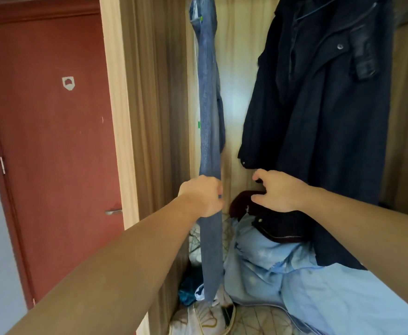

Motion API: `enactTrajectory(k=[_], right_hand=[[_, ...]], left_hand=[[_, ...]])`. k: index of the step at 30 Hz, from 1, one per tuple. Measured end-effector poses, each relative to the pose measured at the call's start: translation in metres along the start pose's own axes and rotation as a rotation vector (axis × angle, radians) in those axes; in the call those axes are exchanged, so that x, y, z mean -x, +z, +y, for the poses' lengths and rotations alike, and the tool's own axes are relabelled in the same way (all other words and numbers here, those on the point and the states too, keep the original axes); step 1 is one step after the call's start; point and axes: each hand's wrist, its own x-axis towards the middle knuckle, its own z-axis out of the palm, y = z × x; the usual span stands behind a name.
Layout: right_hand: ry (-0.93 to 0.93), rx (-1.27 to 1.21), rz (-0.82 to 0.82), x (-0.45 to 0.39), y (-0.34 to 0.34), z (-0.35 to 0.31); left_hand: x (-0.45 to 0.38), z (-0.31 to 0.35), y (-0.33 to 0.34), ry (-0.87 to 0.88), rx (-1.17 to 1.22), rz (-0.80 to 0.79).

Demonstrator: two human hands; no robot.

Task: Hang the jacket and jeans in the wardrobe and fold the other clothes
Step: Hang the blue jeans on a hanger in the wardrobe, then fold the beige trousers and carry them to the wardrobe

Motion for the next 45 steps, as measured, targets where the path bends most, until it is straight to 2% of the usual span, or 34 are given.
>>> enactTrajectory(k=[7,11,15,19,27,31,35,39,45], right_hand=[[0.289,0.158,0.077,0.04,0.038,-0.009],[0.484,0.22,0.099,0.075,0.062,-0.012],[0.612,0.237,0.14,0.12,0.065,-0.022],[0.728,0.231,0.182,0.175,0.06,-0.036],[1.007,0.254,0.22,0.326,0.064,-0.084],[1.221,0.241,0.26,0.411,0.076,-0.127],[1.428,0.241,0.348,0.474,0.087,-0.177],[1.625,0.32,0.436,0.507,0.108,-0.233],[1.963,0.374,0.461,0.526,0.166,-0.324]], left_hand=[[-0.013,-0.011,0.058,0.292,0.155,0.002],[-0.011,-0.014,0.089,0.377,0.246,0.013],[0.004,0.002,0.1,0.495,0.265,-0.008],[0.028,0.025,0.104,0.604,0.406,0.006],[0.126,0.077,0.125,0.799,0.596,-0.199],[0.185,0.105,0.124,0.997,0.591,-0.282],[0.239,0.137,0.111,1.243,0.579,-0.277],[0.292,0.156,0.104,1.49,0.654,-0.293],[0.358,0.147,0.11,1.824,0.75,-0.318]])
